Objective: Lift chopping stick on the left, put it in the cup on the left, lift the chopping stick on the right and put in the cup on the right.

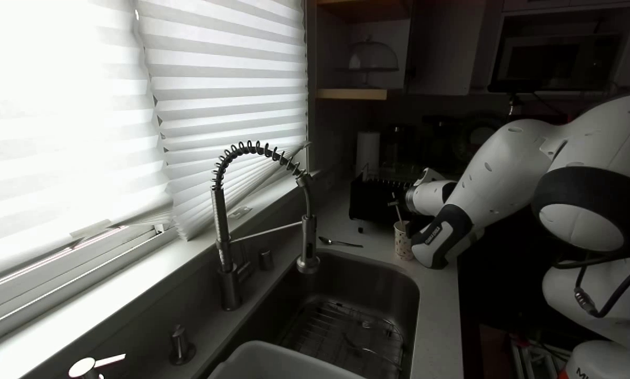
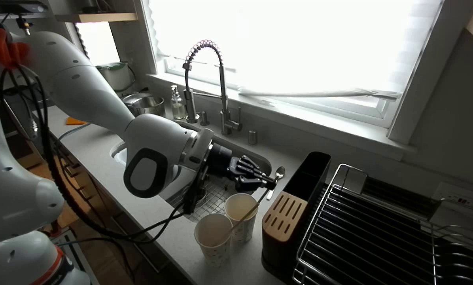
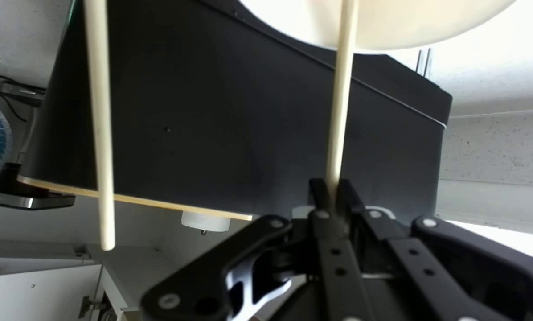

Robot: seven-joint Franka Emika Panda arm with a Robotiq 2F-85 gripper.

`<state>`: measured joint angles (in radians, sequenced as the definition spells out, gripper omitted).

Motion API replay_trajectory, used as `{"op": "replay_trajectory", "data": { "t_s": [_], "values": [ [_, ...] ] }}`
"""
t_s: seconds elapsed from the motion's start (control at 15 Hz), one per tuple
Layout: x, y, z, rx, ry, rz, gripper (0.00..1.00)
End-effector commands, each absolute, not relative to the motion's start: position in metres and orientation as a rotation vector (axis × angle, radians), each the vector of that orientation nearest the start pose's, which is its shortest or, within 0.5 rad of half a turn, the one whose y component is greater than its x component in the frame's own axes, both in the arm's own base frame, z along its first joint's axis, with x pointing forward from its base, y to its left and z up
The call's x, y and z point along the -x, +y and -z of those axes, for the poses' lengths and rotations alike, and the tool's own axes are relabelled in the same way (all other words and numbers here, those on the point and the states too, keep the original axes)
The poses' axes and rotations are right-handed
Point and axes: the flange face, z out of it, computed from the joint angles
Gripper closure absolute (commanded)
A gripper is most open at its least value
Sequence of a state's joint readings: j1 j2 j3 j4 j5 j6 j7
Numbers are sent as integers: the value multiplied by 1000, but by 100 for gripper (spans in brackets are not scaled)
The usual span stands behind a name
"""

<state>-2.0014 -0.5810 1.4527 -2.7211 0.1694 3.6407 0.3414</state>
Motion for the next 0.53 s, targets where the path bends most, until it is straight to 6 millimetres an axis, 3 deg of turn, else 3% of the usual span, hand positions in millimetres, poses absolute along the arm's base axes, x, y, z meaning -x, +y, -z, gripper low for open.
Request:
{"op": "replay_trajectory", "data": {
  "t_s": [0.0,0.13,0.2,0.33,0.47],
  "values": [
    [-378,-240,-371,-2076,-855,-1201,98],
    [-378,-240,-370,-2076,-849,-1199,98],
    [-378,-240,-370,-2073,-845,-1196,67],
    [-378,-240,-369,-2078,-841,-1194,61],
    [-378,-240,-368,-2081,-839,-1193,46]
  ]
}}
